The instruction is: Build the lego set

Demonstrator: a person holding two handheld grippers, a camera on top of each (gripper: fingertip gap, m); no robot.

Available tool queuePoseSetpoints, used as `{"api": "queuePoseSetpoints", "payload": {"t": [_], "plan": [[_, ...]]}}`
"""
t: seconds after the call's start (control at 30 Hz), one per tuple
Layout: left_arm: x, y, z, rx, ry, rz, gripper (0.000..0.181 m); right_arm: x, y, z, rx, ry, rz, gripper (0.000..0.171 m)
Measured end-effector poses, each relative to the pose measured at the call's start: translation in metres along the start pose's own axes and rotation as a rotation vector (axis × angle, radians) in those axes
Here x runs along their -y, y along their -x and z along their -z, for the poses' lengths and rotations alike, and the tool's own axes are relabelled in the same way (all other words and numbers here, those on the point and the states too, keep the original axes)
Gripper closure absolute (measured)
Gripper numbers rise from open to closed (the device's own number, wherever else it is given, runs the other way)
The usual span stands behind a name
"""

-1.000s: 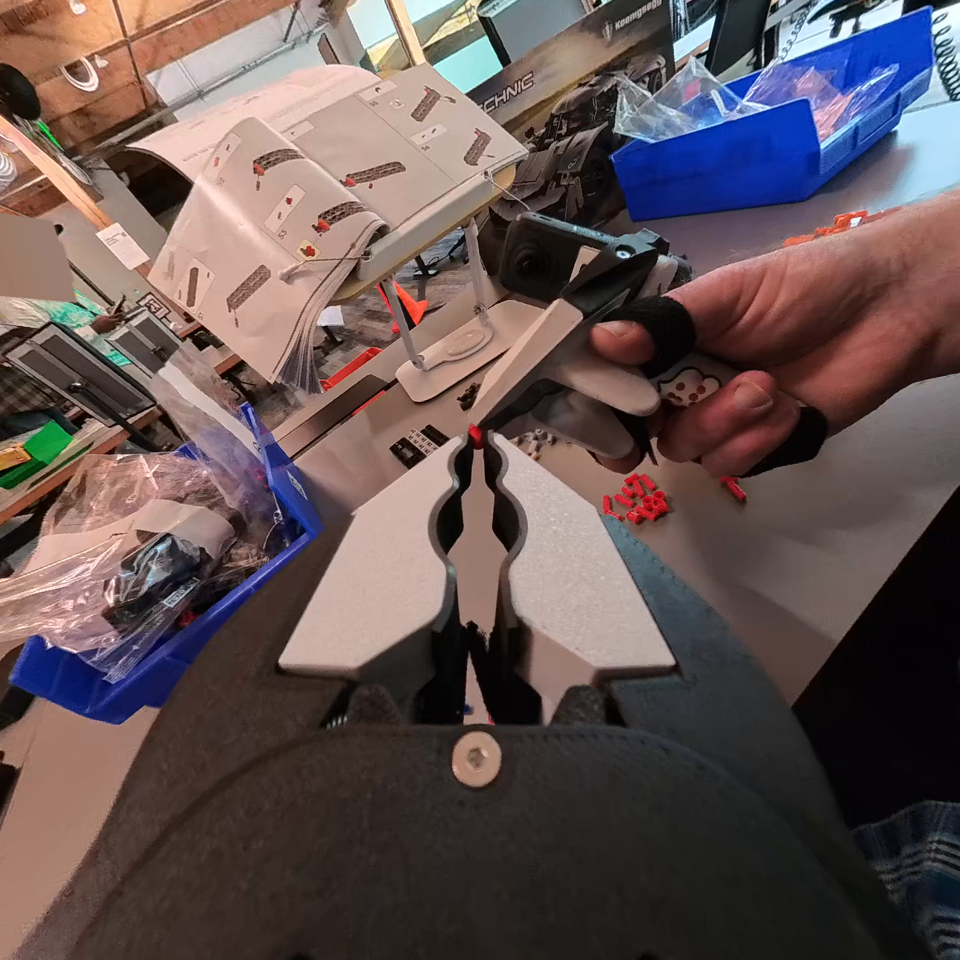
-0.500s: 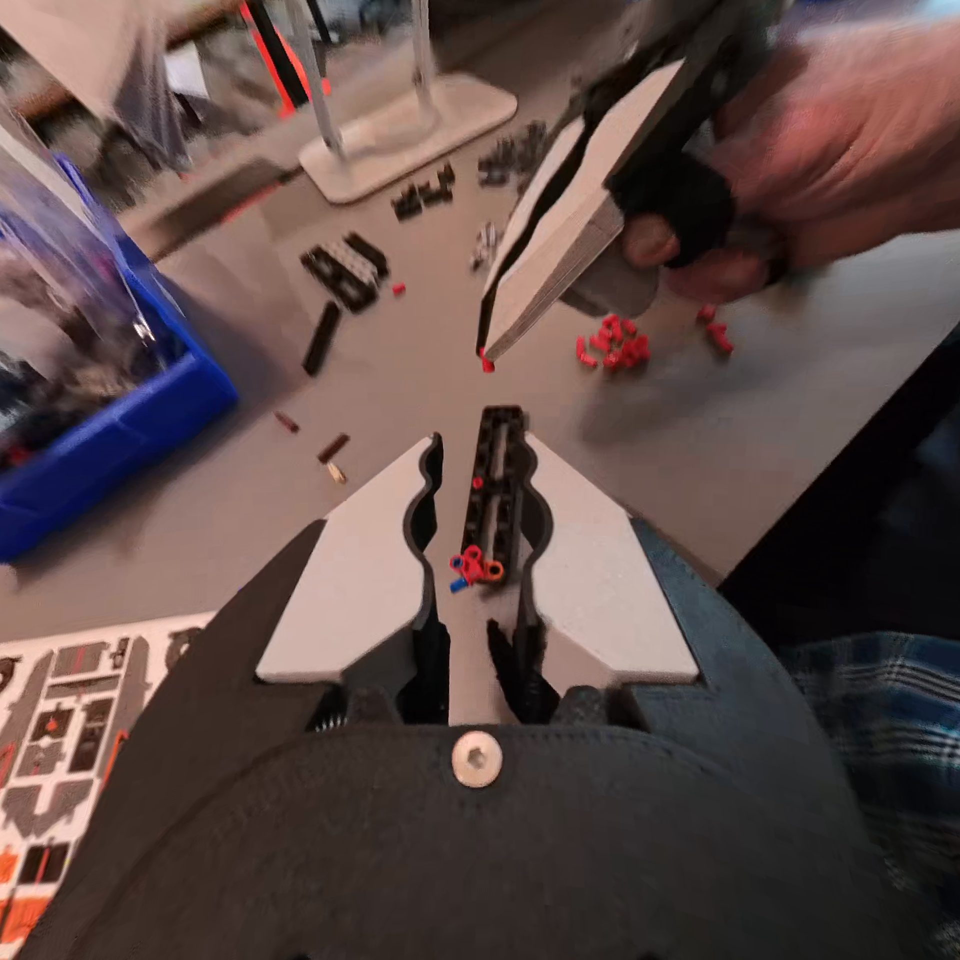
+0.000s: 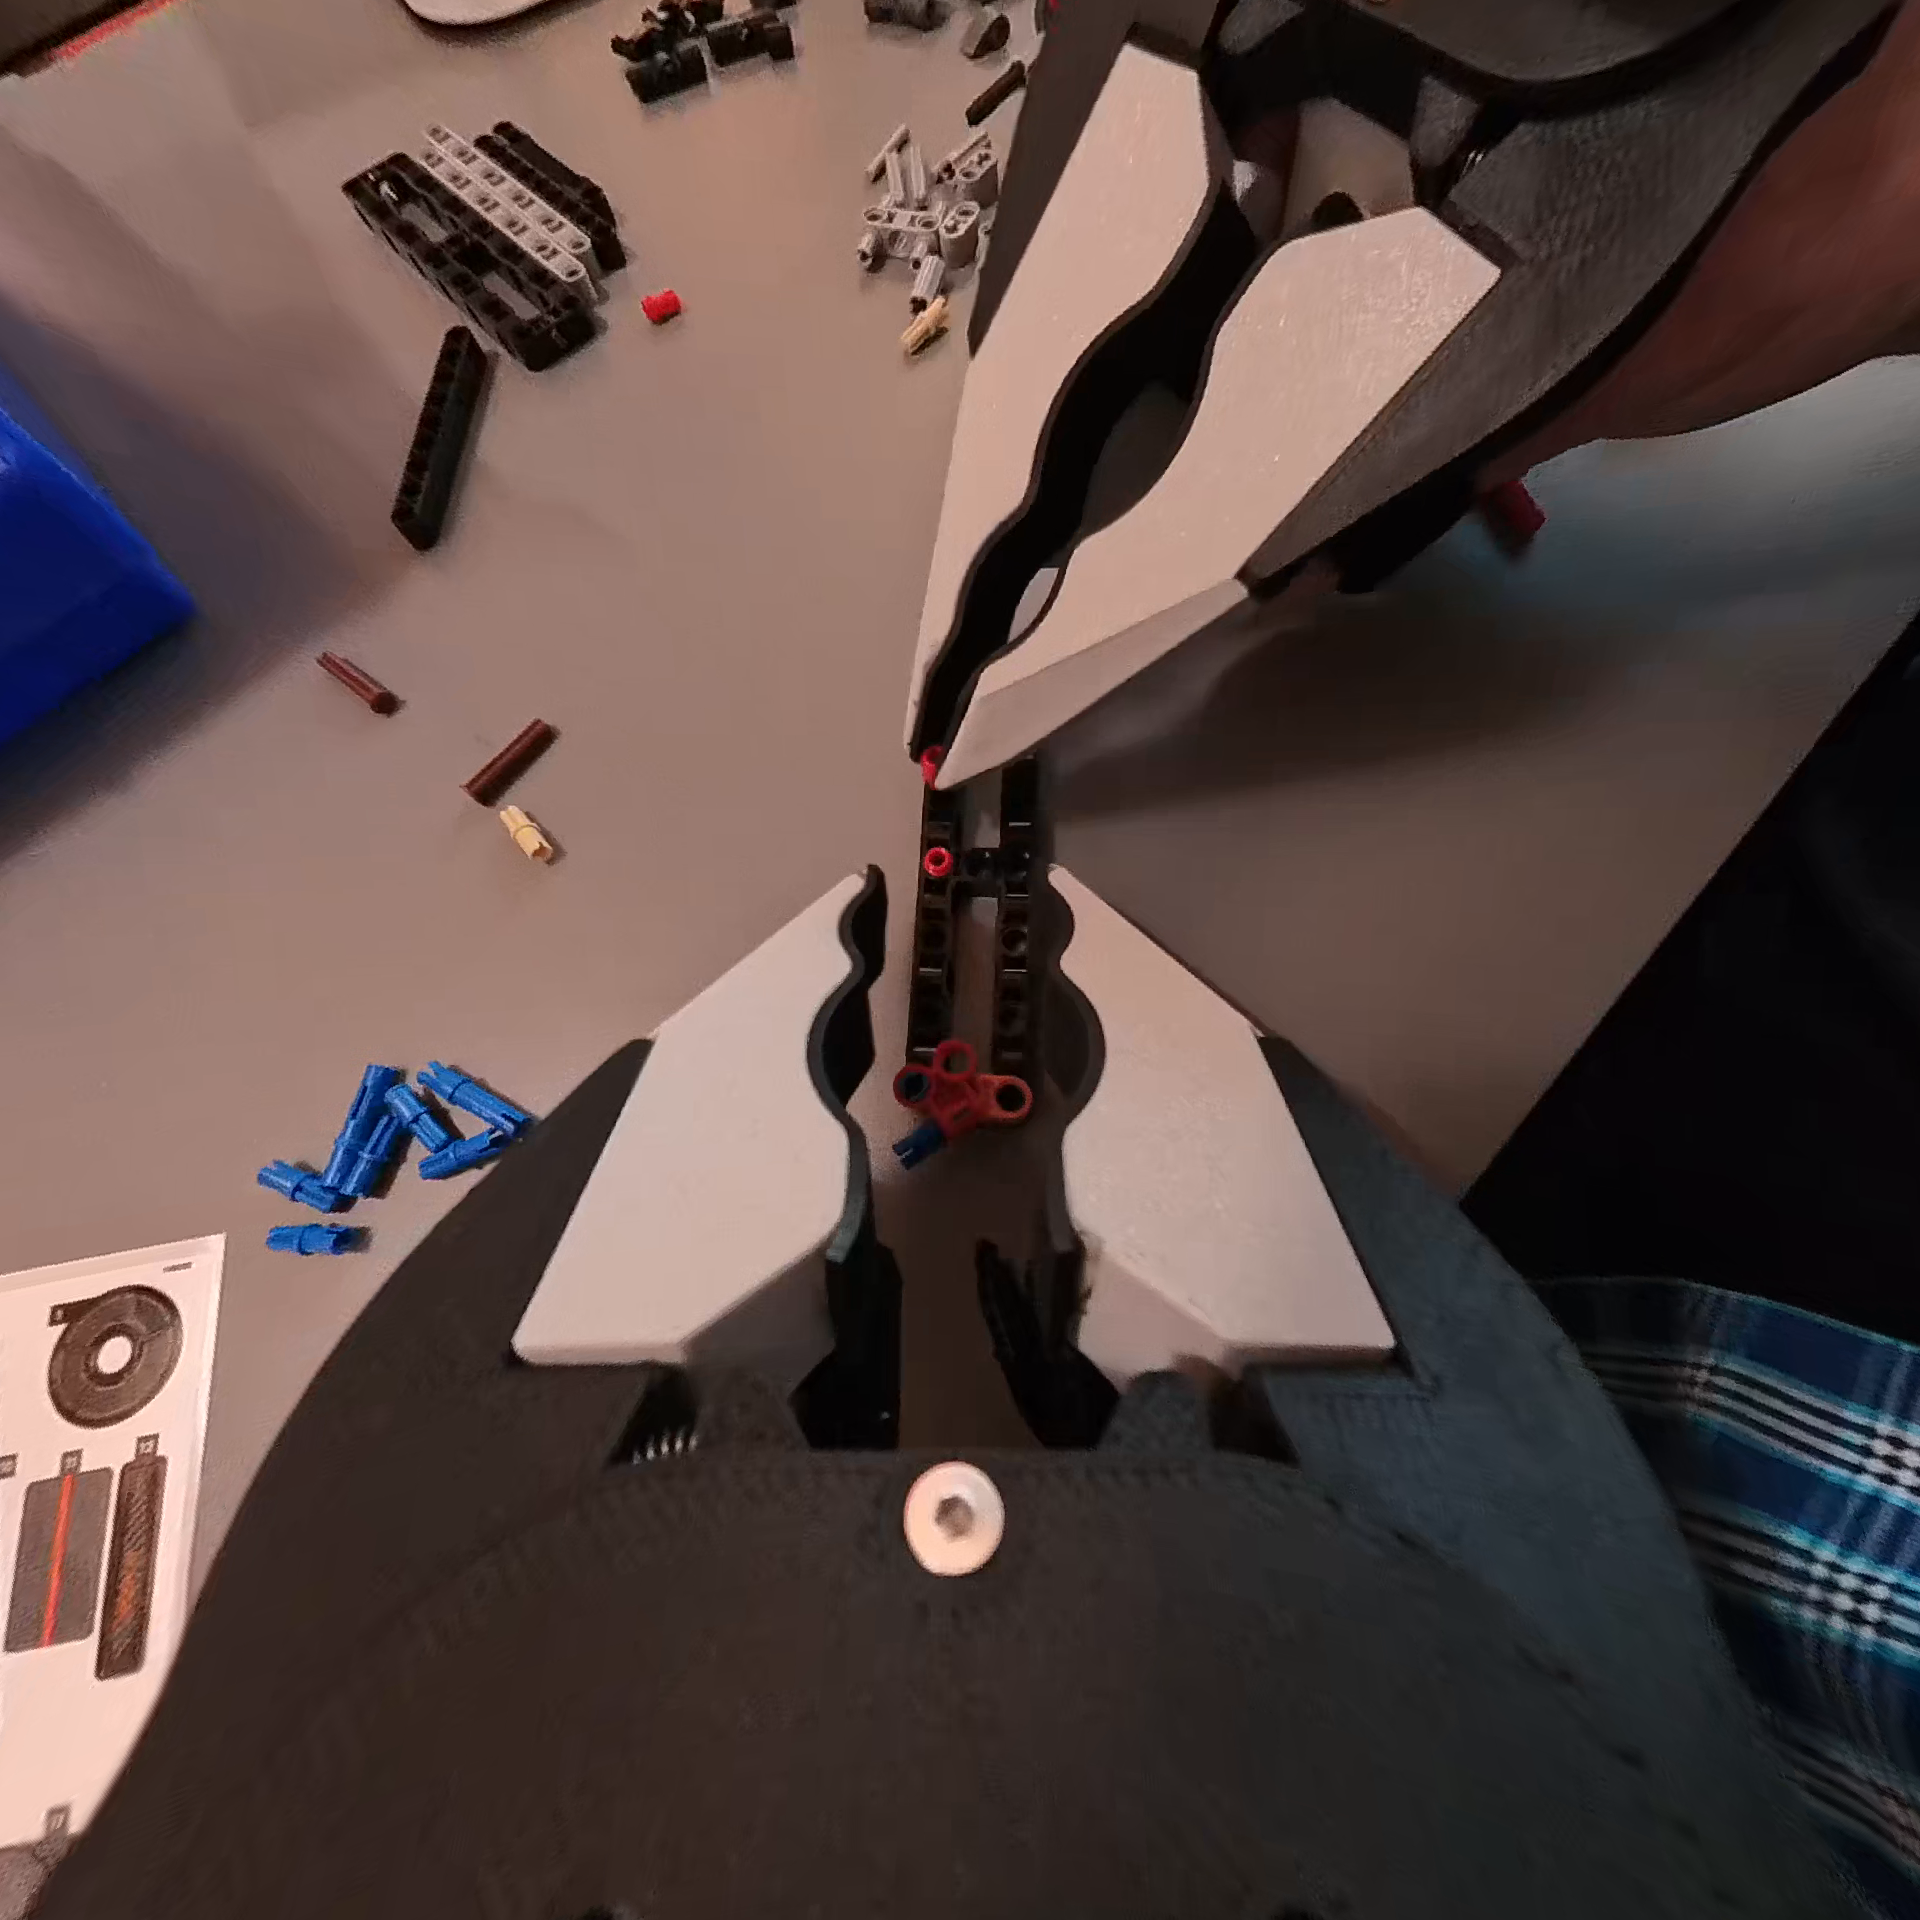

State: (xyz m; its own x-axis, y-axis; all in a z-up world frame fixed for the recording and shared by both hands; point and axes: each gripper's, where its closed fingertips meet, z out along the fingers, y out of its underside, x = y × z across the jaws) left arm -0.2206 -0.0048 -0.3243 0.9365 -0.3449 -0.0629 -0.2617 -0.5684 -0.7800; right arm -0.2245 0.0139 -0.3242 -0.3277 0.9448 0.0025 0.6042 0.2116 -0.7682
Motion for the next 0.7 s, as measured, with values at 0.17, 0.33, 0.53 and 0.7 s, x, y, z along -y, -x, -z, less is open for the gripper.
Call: {"api": "queuePoseSetpoints", "payload": {"t": [0.17,0.33,0.53,0.7], "plan": [[-0.0051,-0.0028,-0.0052,-0.02,0.046,-0.004,0.164,-0.0028,-0.0007,-0.0019,0.006,0.023,0.015,0.17],[-0.005,-0.0015,-0.0058,-0.011,0.048,0.0,0.171,-0.0037,0.0005,-0.0009,0.017,0.024,0.022,0.171],[-0.0093,-0.0004,-0.0078,0.008,0.077,-0.018,0.172,-0.0048,0.0014,0.0011,0.035,0.008,0.012,0.17],[-0.0098,-0.0003,-0.008,0.01,0.08,-0.019,0.171,-0.0009,0.0038,0.0038,0.057,-0.016,0.002,0.171]]}}
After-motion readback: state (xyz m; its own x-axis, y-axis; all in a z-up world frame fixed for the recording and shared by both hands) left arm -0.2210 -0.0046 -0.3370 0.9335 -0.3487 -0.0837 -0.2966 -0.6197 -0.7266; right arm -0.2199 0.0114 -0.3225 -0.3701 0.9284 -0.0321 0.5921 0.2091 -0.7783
